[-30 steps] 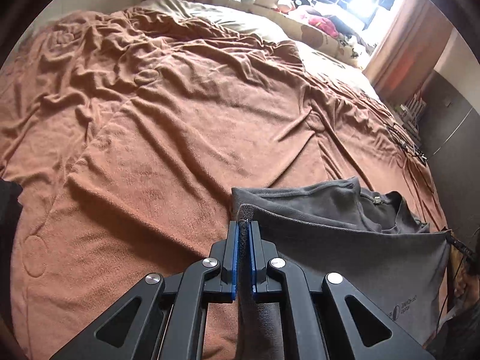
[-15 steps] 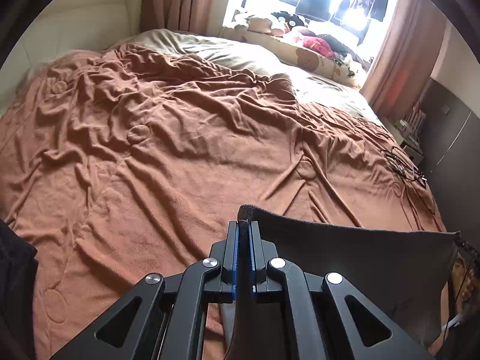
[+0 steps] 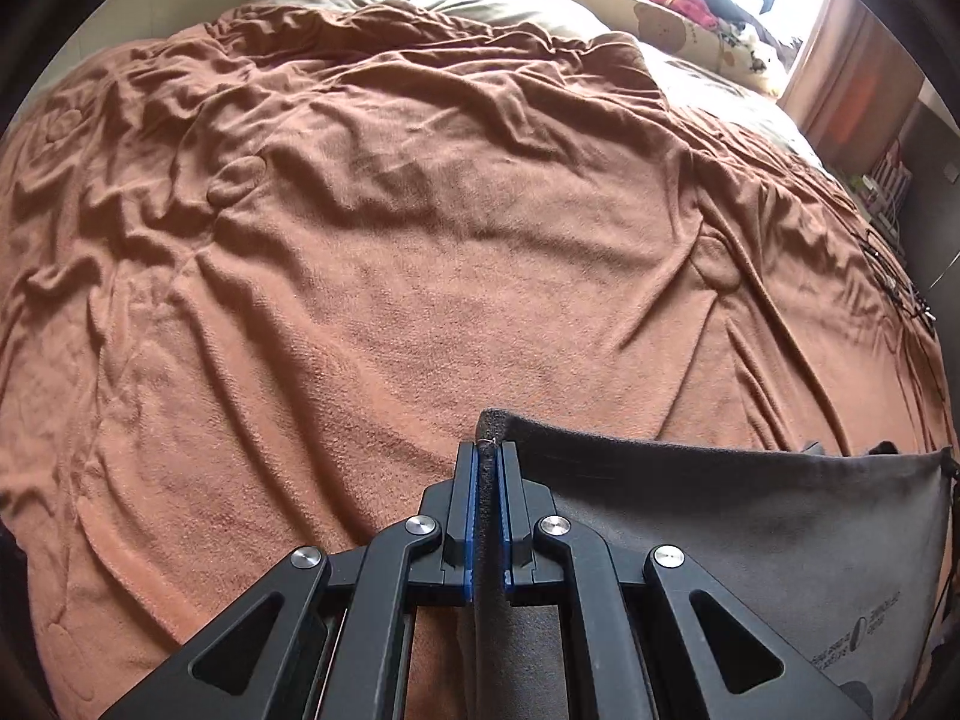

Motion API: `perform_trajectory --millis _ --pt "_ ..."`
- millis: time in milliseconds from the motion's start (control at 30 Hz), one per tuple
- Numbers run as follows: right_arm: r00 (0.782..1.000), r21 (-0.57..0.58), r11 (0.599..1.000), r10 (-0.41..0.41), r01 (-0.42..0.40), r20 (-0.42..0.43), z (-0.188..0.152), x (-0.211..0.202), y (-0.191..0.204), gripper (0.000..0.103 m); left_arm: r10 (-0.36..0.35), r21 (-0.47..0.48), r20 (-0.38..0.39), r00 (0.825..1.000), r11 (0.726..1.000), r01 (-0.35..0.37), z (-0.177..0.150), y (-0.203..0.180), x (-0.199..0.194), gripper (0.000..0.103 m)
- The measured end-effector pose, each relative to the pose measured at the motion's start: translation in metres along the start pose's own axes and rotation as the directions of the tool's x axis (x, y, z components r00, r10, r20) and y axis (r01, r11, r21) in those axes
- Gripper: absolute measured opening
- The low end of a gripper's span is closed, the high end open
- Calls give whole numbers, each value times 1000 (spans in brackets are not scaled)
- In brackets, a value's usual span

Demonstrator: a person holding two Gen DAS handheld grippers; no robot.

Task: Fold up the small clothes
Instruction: 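Lift the folded edge with both grippers and fold it over again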

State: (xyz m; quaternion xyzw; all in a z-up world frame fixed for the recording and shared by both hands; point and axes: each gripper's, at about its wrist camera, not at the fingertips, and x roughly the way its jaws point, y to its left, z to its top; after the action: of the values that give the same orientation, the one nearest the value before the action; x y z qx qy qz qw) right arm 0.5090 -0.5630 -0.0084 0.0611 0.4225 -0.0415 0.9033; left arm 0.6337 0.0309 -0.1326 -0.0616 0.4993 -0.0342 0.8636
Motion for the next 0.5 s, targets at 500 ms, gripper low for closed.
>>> perform_trajectory --millis 500 --pt "996 -6 999 -52 52 -69 10 54 4 4 71 33 -85 994 997 -68 14 -3 48 6"
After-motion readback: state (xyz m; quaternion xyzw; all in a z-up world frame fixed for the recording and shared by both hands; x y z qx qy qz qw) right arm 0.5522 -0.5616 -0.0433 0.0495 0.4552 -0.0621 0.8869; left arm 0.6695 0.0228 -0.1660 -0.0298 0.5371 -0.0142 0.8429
